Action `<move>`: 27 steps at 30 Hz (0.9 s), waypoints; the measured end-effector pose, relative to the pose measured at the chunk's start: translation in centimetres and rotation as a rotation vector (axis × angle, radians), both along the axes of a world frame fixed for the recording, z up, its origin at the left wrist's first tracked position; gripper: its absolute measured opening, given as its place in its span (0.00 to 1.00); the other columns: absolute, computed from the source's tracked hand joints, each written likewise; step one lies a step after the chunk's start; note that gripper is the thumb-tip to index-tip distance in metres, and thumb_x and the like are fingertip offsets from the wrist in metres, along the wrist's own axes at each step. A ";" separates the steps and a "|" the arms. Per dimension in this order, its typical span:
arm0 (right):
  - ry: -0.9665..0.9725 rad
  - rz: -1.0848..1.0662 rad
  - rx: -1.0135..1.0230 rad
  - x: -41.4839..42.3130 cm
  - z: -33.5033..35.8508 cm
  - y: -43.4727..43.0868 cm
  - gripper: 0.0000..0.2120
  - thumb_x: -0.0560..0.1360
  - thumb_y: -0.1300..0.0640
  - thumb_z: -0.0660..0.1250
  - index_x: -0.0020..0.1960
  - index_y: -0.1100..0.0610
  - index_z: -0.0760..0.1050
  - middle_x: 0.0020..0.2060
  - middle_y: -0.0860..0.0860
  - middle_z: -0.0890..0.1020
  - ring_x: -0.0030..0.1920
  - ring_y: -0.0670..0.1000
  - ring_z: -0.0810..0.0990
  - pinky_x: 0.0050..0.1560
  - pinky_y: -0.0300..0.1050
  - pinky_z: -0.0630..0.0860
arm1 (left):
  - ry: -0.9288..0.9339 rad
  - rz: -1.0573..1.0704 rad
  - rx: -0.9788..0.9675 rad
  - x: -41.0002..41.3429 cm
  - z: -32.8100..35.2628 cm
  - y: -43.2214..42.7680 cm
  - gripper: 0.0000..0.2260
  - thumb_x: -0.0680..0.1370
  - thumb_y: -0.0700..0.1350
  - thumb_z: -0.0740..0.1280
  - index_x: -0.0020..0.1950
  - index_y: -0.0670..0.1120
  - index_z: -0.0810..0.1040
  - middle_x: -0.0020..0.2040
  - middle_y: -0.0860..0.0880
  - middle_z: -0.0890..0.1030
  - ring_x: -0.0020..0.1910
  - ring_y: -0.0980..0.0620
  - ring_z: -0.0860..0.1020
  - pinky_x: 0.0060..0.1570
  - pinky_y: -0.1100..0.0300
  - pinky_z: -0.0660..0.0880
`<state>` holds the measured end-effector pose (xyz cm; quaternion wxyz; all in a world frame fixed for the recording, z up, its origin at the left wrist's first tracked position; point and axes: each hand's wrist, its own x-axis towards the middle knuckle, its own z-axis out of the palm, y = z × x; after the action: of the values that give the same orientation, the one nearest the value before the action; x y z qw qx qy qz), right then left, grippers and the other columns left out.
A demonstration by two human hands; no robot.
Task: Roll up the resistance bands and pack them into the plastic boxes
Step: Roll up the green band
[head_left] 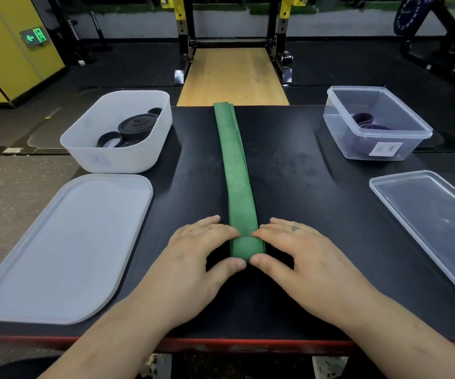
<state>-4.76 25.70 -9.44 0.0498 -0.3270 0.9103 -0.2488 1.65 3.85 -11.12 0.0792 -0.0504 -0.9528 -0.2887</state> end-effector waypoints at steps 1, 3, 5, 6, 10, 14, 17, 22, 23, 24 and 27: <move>0.002 -0.002 -0.006 0.0 0.0 0.0 0.27 0.78 0.33 0.57 0.74 0.41 0.72 0.71 0.35 0.74 0.77 0.34 0.59 0.78 0.35 0.54 | 0.004 -0.001 0.001 0.0 -0.1 -0.1 0.21 0.77 0.63 0.66 0.70 0.62 0.75 0.64 0.74 0.71 0.75 0.74 0.55 0.74 0.69 0.52; 0.002 -0.010 -0.015 0.1 -0.1 -0.1 0.28 0.79 0.33 0.57 0.75 0.41 0.71 0.70 0.34 0.74 0.77 0.34 0.58 0.77 0.34 0.54 | 0.009 -0.003 0.009 -0.2 -0.1 -0.2 0.21 0.78 0.64 0.65 0.70 0.61 0.75 0.66 0.70 0.74 0.76 0.71 0.57 0.75 0.64 0.55; -0.007 -0.013 -0.014 0.2 -0.2 -0.2 0.28 0.79 0.33 0.56 0.76 0.40 0.69 0.71 0.34 0.73 0.77 0.33 0.56 0.77 0.33 0.53 | 0.017 -0.009 0.019 -0.2 -0.2 -0.3 0.21 0.78 0.65 0.65 0.70 0.61 0.75 0.67 0.69 0.74 0.76 0.70 0.57 0.76 0.62 0.56; -0.010 -0.012 -0.006 0.3 -0.3 -0.2 0.28 0.78 0.33 0.56 0.76 0.40 0.68 0.71 0.33 0.72 0.78 0.33 0.55 0.77 0.34 0.54 | 0.022 -0.013 0.018 -0.2 -0.3 -0.4 0.22 0.78 0.66 0.64 0.70 0.61 0.75 0.67 0.69 0.75 0.76 0.70 0.57 0.76 0.61 0.57; -0.018 -0.005 0.039 0.2 -0.4 -0.2 0.32 0.77 0.31 0.59 0.79 0.39 0.63 0.74 0.33 0.69 0.78 0.33 0.51 0.77 0.33 0.52 | 0.033 -0.018 0.007 -0.4 -0.5 -0.5 0.25 0.77 0.69 0.58 0.70 0.60 0.76 0.67 0.69 0.74 0.77 0.69 0.58 0.77 0.58 0.57; -0.010 0.002 0.056 0.1 -0.4 -0.4 0.33 0.78 0.34 0.63 0.80 0.39 0.59 0.76 0.34 0.66 0.78 0.33 0.49 0.75 0.29 0.47 | 0.023 0.005 0.011 -0.8 -0.3 -0.5 0.27 0.76 0.70 0.57 0.70 0.59 0.77 0.66 0.71 0.69 0.77 0.69 0.57 0.78 0.58 0.54; -0.021 -0.016 0.028 0.0 -0.6 -0.3 0.32 0.78 0.37 0.66 0.80 0.36 0.59 0.76 0.35 0.66 0.78 0.34 0.52 0.75 0.30 0.50 | -0.014 -0.003 0.003 -1.0 -0.3 -0.6 0.29 0.75 0.71 0.54 0.71 0.60 0.75 0.67 0.71 0.68 0.77 0.70 0.54 0.80 0.57 0.50; -0.027 -0.036 -0.017 -0.2 -0.6 -0.6 0.27 0.78 0.41 0.69 0.76 0.36 0.66 0.74 0.39 0.71 0.78 0.38 0.58 0.77 0.35 0.56 | -0.041 0.000 0.036 -1.2 -0.4 -0.6 0.29 0.76 0.71 0.55 0.71 0.60 0.75 0.71 0.66 0.72 0.77 0.71 0.54 0.80 0.53 0.49; -0.024 -0.038 -0.025 -0.3 -0.6 -0.6 0.27 0.78 0.41 0.69 0.75 0.37 0.67 0.74 0.39 0.72 0.78 0.37 0.58 0.75 0.33 0.55 | -0.040 0.001 0.042 -1.2 -0.3 -0.5 0.27 0.77 0.70 0.57 0.71 0.60 0.76 0.71 0.66 0.73 0.77 0.71 0.54 0.80 0.52 0.49; -0.021 -0.039 -0.032 -0.4 -0.6 -0.7 0.26 0.78 0.42 0.69 0.75 0.37 0.69 0.73 0.38 0.72 0.77 0.37 0.59 0.74 0.31 0.54 | -0.039 0.005 0.049 -1.3 -0.2 -0.5 0.25 0.78 0.69 0.58 0.71 0.59 0.76 0.70 0.66 0.73 0.77 0.71 0.55 0.80 0.52 0.49; -0.026 -0.046 -0.055 -0.5 -0.4 -0.5 0.25 0.78 0.43 0.70 0.74 0.38 0.71 0.72 0.38 0.74 0.76 0.39 0.62 0.76 0.36 0.59 | -0.050 0.018 0.066 -1.2 0.1 -0.3 0.23 0.79 0.66 0.59 0.70 0.58 0.77 0.69 0.66 0.74 0.76 0.71 0.56 0.80 0.52 0.49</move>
<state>-5.25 25.17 -9.87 0.0468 -0.3039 0.9097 -0.2792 0.48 3.56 -10.98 0.0595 -0.0320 -0.9449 -0.3204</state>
